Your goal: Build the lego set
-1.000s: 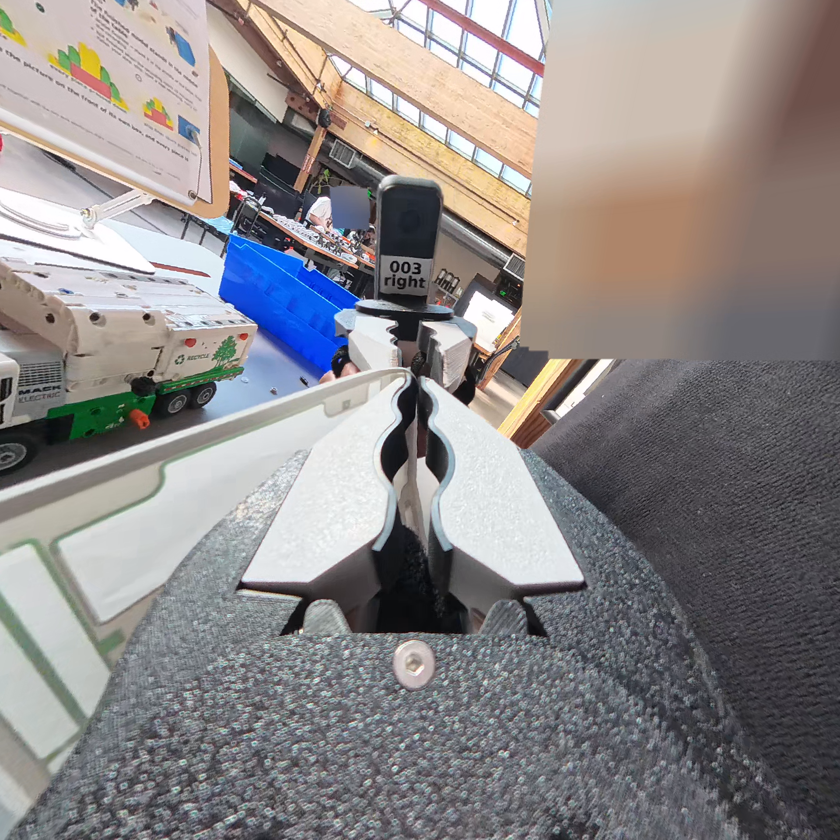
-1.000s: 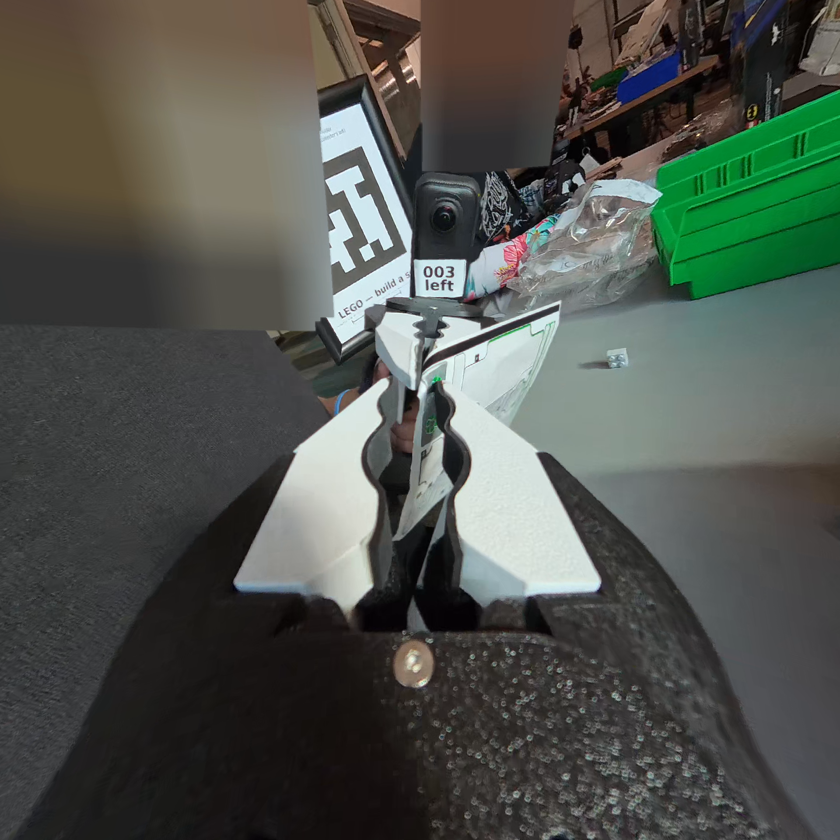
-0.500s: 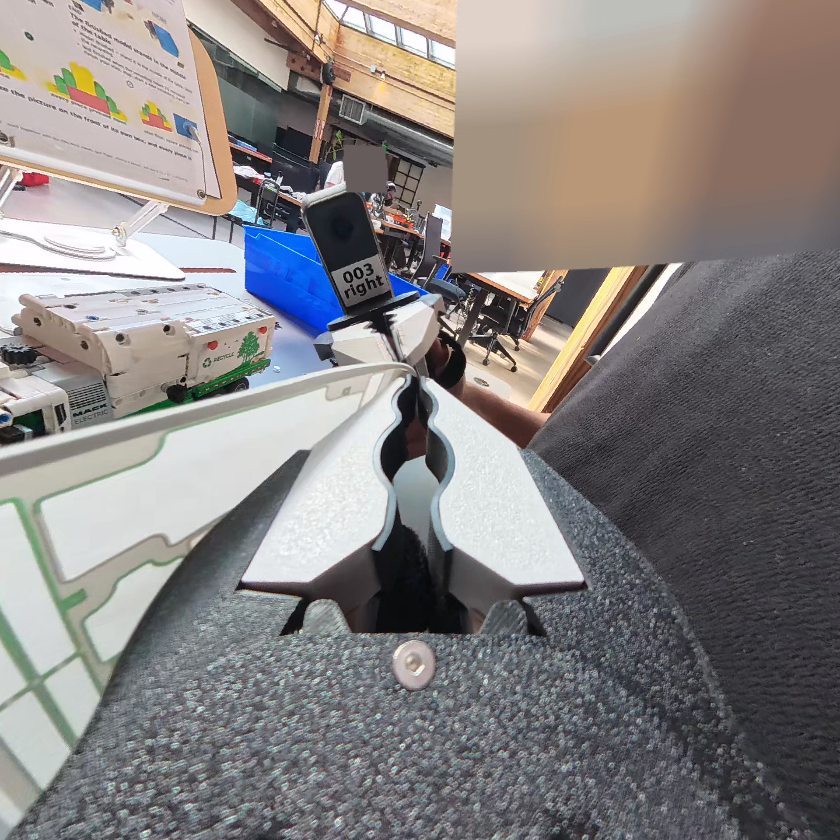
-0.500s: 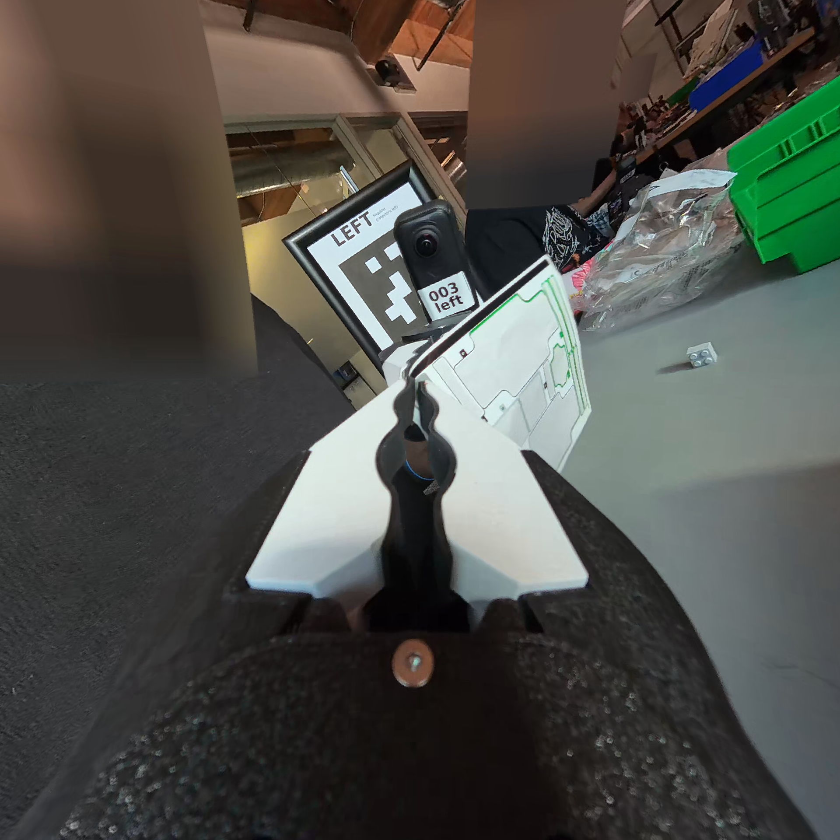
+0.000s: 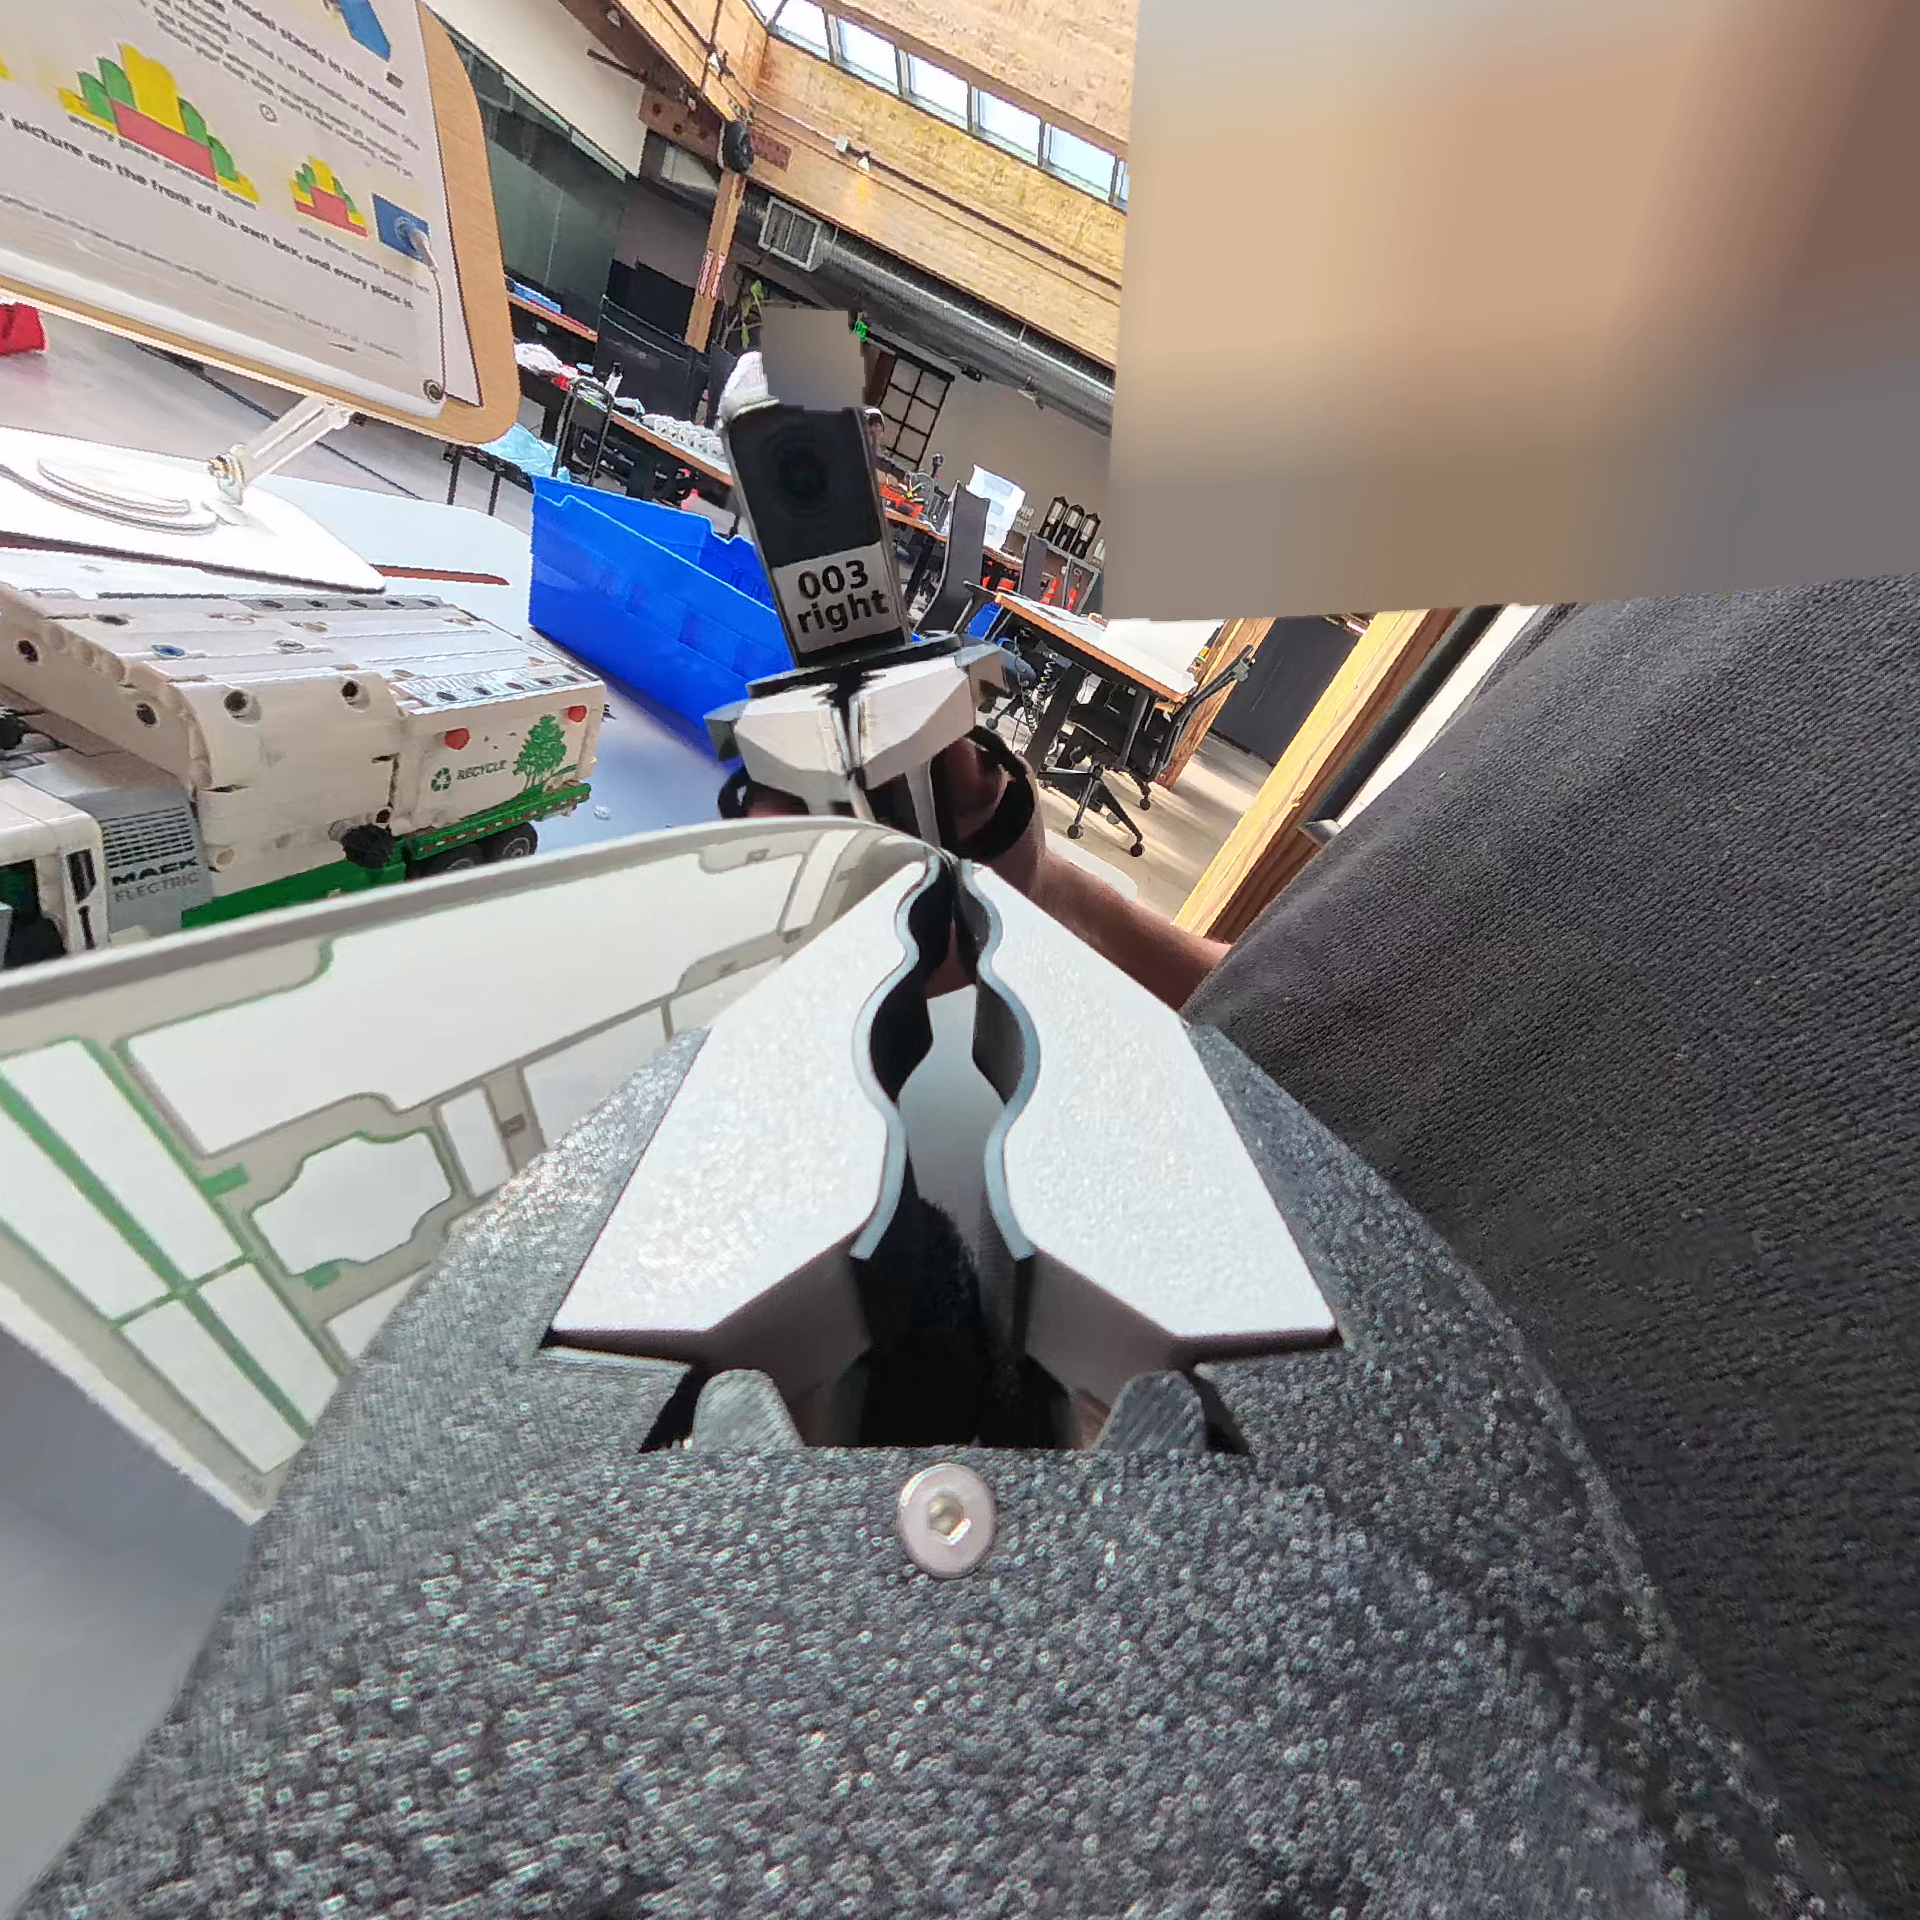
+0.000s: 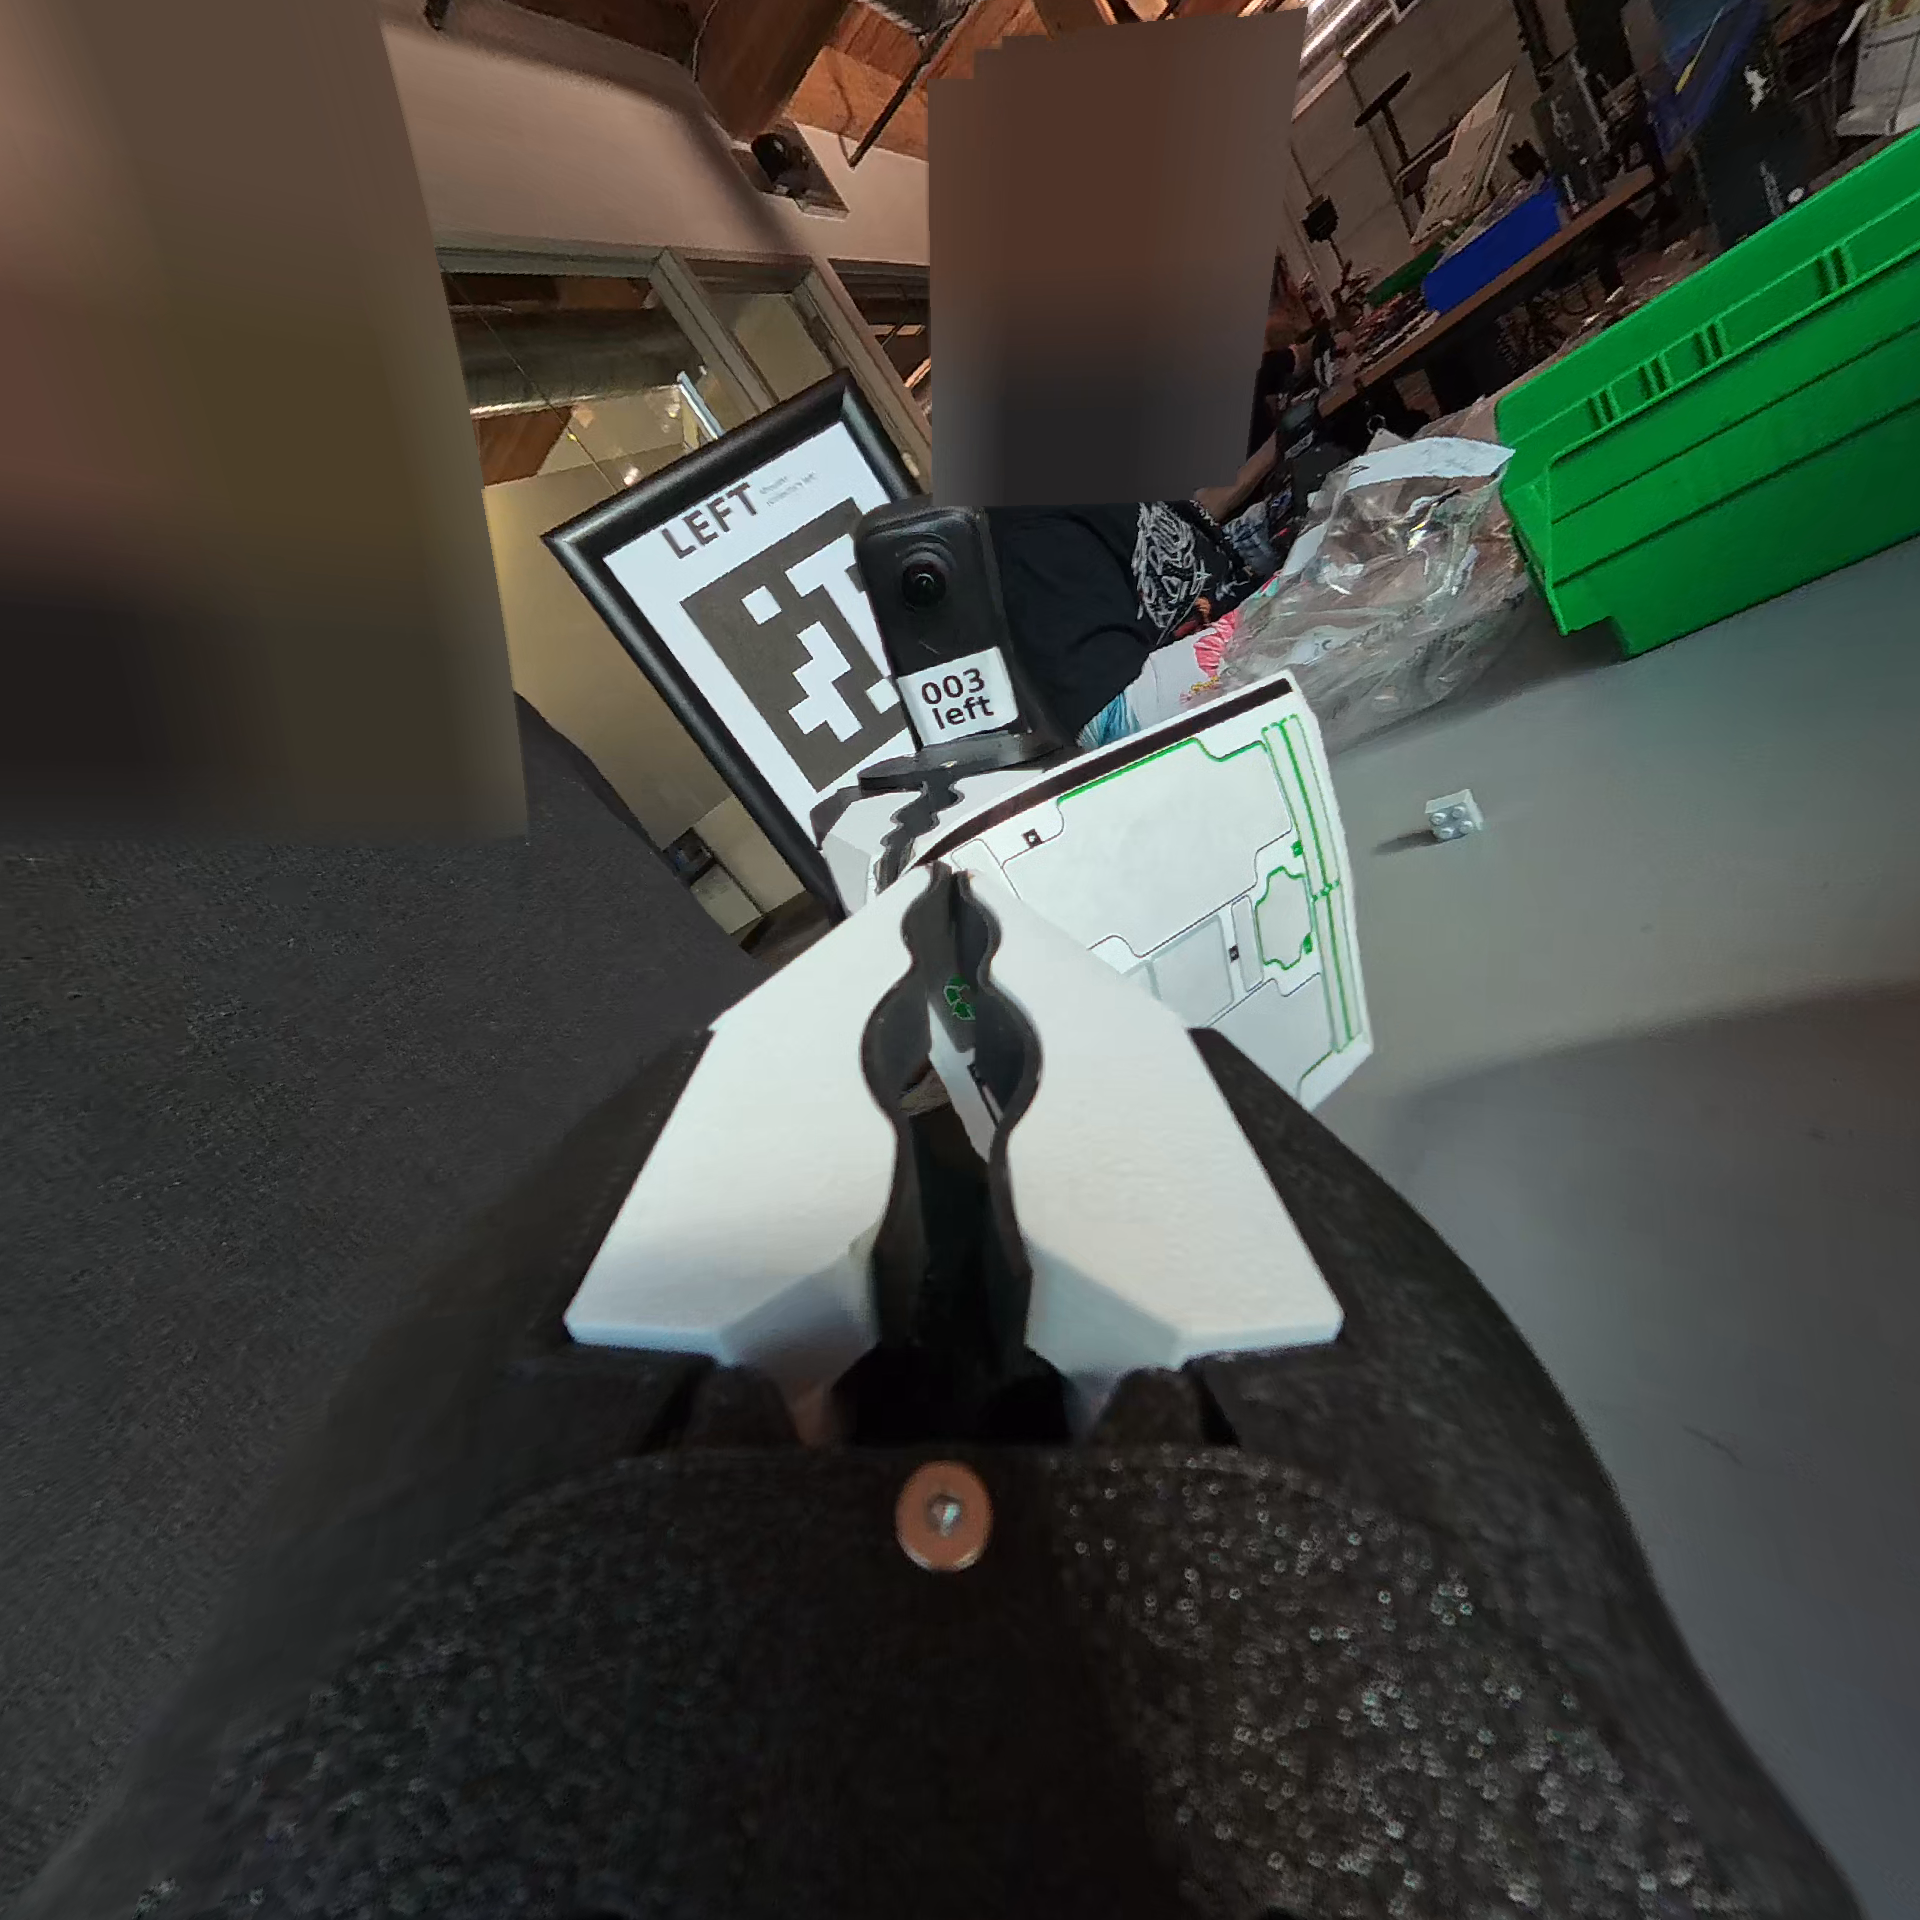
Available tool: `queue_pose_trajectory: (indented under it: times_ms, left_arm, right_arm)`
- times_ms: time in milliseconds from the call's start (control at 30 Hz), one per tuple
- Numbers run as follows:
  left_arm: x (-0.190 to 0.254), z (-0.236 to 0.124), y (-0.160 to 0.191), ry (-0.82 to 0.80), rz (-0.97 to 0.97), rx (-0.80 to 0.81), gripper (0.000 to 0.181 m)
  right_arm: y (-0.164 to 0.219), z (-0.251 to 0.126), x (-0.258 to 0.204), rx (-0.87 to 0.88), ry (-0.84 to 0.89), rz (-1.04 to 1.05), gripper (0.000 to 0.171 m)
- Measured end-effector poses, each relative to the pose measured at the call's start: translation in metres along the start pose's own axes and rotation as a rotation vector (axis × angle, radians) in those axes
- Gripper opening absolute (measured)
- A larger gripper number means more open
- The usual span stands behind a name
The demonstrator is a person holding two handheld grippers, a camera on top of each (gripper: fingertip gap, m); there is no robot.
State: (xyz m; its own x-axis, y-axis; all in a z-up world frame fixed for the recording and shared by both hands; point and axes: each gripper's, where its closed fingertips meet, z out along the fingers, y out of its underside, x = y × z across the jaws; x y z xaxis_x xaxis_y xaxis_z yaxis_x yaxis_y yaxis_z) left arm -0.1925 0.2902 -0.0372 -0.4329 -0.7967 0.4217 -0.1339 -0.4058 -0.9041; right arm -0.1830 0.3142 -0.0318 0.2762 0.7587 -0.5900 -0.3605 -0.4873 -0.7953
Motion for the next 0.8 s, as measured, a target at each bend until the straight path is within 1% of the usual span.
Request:
queue_pose_trajectory:
  times_ms: [100, 167, 267, 333, 367, 433, 467, 500, 567, 600, 633, 700, 733, 800]
  left_arm:
    - [-0.007, -0.01, 0.0, 0.002, -0.042, 0.005, 0.0]
    - [-0.02, -0.021, -0.004, -0.021, -0.074, 0.009, 0.0]
    - [-0.037, -0.037, -0.031, -0.007, -0.105, 0.114, 0.0]
    - [-0.051, -0.044, -0.045, -0.014, -0.085, 0.162, 0.0]
    - [-0.061, -0.046, -0.044, -0.042, -0.075, 0.15, 0.0]
    - [-0.09, -0.051, -0.023, -0.154, -0.121, 0.061, 0.0]
    - [-0.104, -0.055, -0.009, -0.206, -0.194, 0.023, 0.0]
    - [-0.11, -0.059, 0.005, -0.223, -0.286, -0.001, 0.0]
    - [-0.106, -0.065, 0.033, -0.179, -0.467, -0.054, 0.0]
    - [-0.108, -0.07, 0.049, -0.218, -0.537, -0.096, 0.0]
    - [-0.106, -0.075, 0.054, -0.241, -0.562, -0.102, 0.0]
    - [-0.084, -0.078, 0.044, -0.177, -0.537, -0.071, 0.0]
    - [-0.076, -0.077, 0.041, -0.172, -0.512, -0.085, 0.0]
    - [-0.07, -0.071, 0.03, -0.185, -0.4, -0.132, 0.0]
  right_arm:
    - [-0.011, -0.014, 0.013, 0.019, 0.148, -0.086, 0.0]
    - [-0.02, -0.03, 0.02, 0.033, 0.282, -0.171, 0.0]
    - [-0.024, -0.055, 0.023, 0.019, 0.468, -0.313, 0.0]
    - [-0.022, -0.072, 0.025, 0.024, 0.582, -0.387, 0.0]
    - [-0.022, -0.079, 0.025, 0.039, 0.627, -0.424, 0.0]
    - [-0.021, -0.094, 0.027, 0.081, 0.727, -0.517, 0.0]
    - [-0.02, -0.101, 0.028, 0.091, 0.774, -0.565, 0.0]
    - [-0.017, -0.104, 0.028, 0.09, 0.804, -0.617, 0.0]
    - [-0.013, -0.112, 0.03, 0.079, 0.88, -0.716, 0.0]
    - [-0.013, -0.117, 0.031, 0.075, 0.923, -0.765, 0.0]
    - [-0.011, -0.12, 0.033, 0.062, 0.958, -0.808, 0.0]
    - [-0.007, -0.123, 0.039, 0.02, 0.984, -0.856, 0.0]
    - [-0.006, -0.124, 0.041, 0.012, 0.984, -0.866, 0.0]
    - [-0.007, -0.125, 0.043, 0.031, 0.96, -0.858, 0.0]
